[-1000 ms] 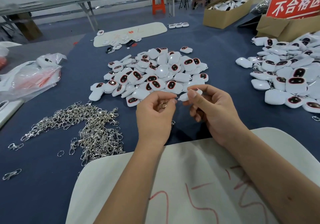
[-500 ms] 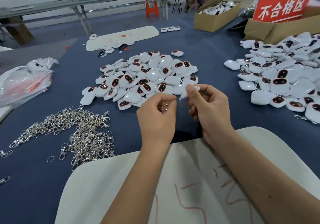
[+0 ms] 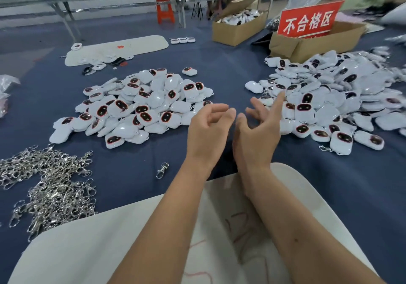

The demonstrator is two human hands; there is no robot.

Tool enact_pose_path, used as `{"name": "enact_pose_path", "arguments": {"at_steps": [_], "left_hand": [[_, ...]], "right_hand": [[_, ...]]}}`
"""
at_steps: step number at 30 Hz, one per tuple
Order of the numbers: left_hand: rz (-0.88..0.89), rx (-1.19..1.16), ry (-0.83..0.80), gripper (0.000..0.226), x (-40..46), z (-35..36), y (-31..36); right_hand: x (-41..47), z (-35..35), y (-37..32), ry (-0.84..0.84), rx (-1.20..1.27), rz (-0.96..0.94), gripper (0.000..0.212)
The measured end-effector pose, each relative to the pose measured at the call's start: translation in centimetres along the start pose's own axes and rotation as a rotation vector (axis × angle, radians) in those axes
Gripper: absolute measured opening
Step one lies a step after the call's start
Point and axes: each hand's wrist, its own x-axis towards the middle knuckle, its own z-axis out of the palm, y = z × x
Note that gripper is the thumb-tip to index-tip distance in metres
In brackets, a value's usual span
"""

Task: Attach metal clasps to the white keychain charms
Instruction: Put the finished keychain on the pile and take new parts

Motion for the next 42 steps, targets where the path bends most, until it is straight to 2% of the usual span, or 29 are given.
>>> {"name": "enact_pose_path", "arguments": {"at_steps": [3,5,7,10,12,14,16,17,24,27,32,34,36,38,40,42], "left_hand": [[0.111,0.135,0.081,0.009,-0.7,-2.0,-0.2],[0.2,0.321,0.148,0.005,-1.2,-4.0,-0.1],[0.274,0.553,0.199,0.006,-1.6,-6.3,-0.1],[0.352,0.906,0.277,0.012,-2.3,-10.2,-0.4],[0.29,1.136,0.312,0.024,-2.7,-12.5,-1.0],[0.125,1.256,0.291,0.041,-2.9,-14.0,-1.4],[0.003,1.224,0.226,0.052,-3.0,-14.4,-1.7],[0.0,1.204,0.211,0.052,-2.9,-14.5,-1.9],[0.3,1.002,0.294,0.041,-3.2,-14.5,-1.9],[0.309,0.853,0.301,0.038,-3.6,-13.9,-1.6],[0.28,0.526,0.107,0.042,-4.2,-13.0,-1.3],[0.28,0.463,0.111,0.041,-4.1,-12.9,-1.3],[0.304,0.479,0.169,0.035,-3.9,-12.8,-1.4],[0.359,0.612,0.214,0.024,-3.8,-12.7,-1.6],[0.365,0.739,0.187,0.019,-3.7,-12.7,-1.8],[0.333,0.818,0.125,0.024,-3.8,-12.7,-2.0]], "right_hand": [[-1.1,0.6,-0.3,-0.173,-0.198,-0.15,0.05],[-2.1,1.1,-0.5,-0.346,-0.304,-0.283,0.03],[-3.0,1.5,-0.5,-0.523,-0.408,-0.418,0.025],[-3.8,1.9,-0.4,-0.643,-0.558,-0.522,0.026],[-4.1,2.0,-0.3,-0.714,-0.586,-0.558,0.025],[-4.6,2.1,-0.3,-0.767,-0.582,-0.598,0.023],[-4.8,2.2,-0.3,-0.795,-0.567,-0.615,0.023],[-4.8,2.2,-0.3,-0.812,-0.566,-0.615,0.023],[-4.5,2.2,0.0,-0.909,-0.594,-0.644,0.025],[-4.5,2.2,0.0,-0.906,-0.58,-0.648,0.027],[-4.4,2.1,-0.1,-0.902,-0.573,-0.634,0.037],[-4.5,2.1,-0.2,-0.945,-0.57,-0.612,0.044],[-4.4,2.1,-0.2,-0.966,-0.552,-0.604,0.045],[-4.3,2.2,-0.2,-0.93,-0.532,-0.608,0.037],[-4.2,2.2,-0.1,-0.853,-0.523,-0.594,0.031],[-3.9,2.1,0.1,-0.781,-0.54,-0.566,0.03]]}}
